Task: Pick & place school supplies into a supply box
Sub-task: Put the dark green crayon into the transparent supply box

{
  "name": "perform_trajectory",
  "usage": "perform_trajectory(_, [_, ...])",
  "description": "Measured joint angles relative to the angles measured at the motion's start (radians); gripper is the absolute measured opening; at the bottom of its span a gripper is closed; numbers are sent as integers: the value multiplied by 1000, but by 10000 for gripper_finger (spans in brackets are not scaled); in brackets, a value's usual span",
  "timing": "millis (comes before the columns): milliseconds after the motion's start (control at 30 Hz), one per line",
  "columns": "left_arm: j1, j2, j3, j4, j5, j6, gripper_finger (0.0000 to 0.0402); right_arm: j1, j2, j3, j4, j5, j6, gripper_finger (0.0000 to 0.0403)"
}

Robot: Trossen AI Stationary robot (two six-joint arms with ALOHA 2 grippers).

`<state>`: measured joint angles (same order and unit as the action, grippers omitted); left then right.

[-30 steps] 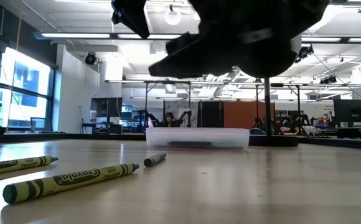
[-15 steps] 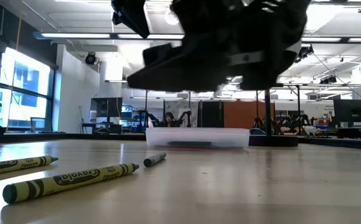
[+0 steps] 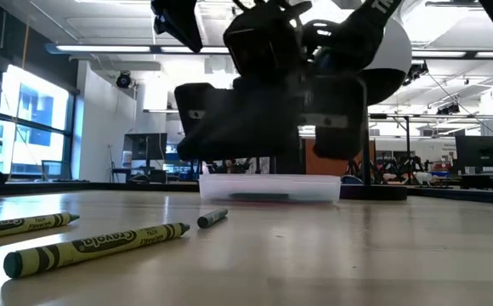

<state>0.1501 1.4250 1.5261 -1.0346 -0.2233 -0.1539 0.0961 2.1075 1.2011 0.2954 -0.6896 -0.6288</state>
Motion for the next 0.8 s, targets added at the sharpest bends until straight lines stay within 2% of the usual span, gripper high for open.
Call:
perform_trajectory(167, [0,0,0,-11,-1,19,113,-28,8,0,-22,6,-95,58])
perform_trajectory(467, [0,0,0,-16,-3,19,113,-78,54,1,-27,-78,-139,58])
perform_trajectory(800, [0,0,0,-16,-1,26,113,-83,89,1,-66,-115,-199,58])
